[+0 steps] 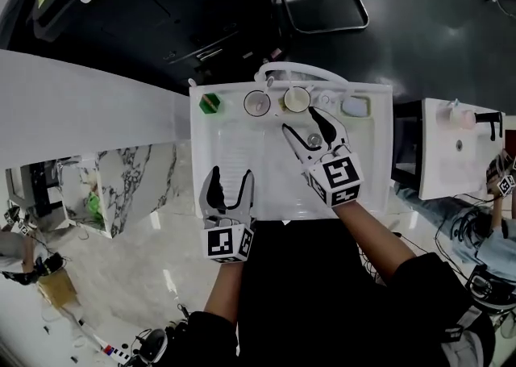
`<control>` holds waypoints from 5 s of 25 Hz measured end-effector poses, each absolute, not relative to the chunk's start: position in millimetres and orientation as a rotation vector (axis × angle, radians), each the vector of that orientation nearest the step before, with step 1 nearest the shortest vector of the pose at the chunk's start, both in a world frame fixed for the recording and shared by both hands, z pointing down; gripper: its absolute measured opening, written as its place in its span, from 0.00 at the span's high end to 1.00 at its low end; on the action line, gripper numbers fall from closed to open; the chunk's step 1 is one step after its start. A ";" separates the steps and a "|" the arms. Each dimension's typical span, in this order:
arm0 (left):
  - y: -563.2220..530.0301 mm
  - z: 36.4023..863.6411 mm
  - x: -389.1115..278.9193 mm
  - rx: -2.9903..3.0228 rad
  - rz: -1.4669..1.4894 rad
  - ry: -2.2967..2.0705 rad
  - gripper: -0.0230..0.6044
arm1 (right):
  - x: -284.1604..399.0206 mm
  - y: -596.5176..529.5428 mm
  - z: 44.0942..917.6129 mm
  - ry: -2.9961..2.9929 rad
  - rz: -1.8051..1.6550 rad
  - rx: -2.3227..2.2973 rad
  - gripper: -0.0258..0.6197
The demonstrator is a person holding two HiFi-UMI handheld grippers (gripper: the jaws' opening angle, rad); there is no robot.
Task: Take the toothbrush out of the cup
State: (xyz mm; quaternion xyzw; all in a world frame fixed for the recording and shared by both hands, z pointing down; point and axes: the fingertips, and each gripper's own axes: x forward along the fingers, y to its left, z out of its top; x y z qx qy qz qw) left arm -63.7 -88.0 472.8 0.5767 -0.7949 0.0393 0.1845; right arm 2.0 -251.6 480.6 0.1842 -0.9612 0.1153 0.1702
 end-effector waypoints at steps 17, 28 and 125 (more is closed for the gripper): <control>-115.2 484.5 -89.9 1.751 0.020 -2.115 0.49 | -49.3 -322.9 550.1 -2.414 0.279 0.687 0.55; -107.3 499.0 -111.6 1.742 -0.019 -2.090 0.49 | -64.2 -341.0 581.7 -2.280 0.290 0.696 0.64; 200.3 528.1 -112.8 0.982 -0.298 -2.516 0.49 | -117.8 63.7 739.3 -2.058 -0.009 -0.583 0.93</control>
